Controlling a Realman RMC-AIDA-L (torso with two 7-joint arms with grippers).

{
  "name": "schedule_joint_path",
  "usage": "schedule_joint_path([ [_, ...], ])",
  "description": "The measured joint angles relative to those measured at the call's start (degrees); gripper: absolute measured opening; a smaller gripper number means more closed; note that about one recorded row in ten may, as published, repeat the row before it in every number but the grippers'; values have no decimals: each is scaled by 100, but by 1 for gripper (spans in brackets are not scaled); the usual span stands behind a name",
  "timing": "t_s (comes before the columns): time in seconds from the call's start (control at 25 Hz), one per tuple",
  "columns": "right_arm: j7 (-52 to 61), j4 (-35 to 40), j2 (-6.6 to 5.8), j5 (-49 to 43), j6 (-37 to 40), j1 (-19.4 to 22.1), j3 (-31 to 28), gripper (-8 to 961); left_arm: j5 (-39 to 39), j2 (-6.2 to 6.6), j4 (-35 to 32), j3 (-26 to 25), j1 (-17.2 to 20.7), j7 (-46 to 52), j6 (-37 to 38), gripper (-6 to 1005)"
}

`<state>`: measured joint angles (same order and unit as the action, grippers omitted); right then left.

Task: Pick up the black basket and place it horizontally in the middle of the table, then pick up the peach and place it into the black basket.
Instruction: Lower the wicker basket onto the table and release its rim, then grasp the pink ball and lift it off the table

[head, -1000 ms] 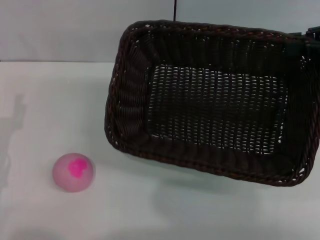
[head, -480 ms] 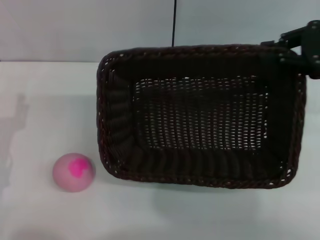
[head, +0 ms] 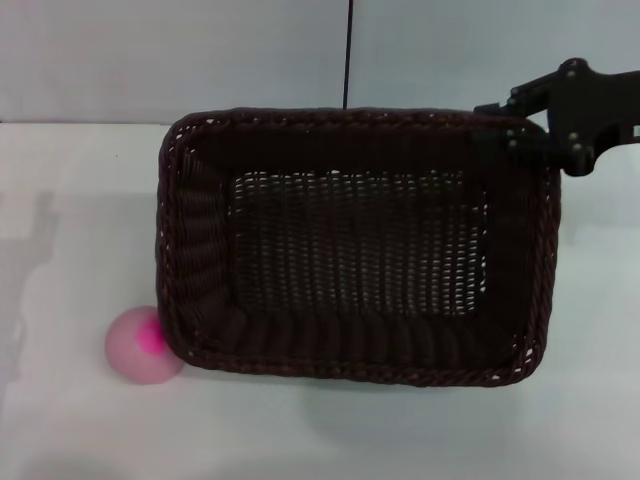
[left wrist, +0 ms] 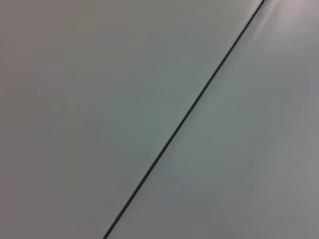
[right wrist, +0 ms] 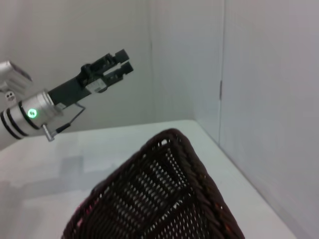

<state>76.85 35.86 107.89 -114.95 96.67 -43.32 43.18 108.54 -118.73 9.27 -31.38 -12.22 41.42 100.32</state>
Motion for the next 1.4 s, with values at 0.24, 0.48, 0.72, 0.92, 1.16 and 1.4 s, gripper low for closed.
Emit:
schedule_joint_path([
  [0.24,228,1,18,-97,-328,-37,42,241,-1,-1,38,61,37,2,-14,729],
  [0.48,210,148,55,-50,-681,90,-239,278,-1,-1,41,109,22,5,-24,729],
  [0.72,-119,404,85,454,-794,498,-1313,427,0,3,35,221,35,6,-30,729],
  [0.92,-297,324,193,1542,-829,1115,-1718,429,6,41,-104,504,23,7,2,730],
  [1.16,-662,275,691,3093,-815,2133,-1783,427,25,99,-1643,2220,-303,665,283,730],
  [1.4,-708,-244,853,3739,-759,2751,-2430,427,26,147,-2945,4026,-203,1053,208,727],
])
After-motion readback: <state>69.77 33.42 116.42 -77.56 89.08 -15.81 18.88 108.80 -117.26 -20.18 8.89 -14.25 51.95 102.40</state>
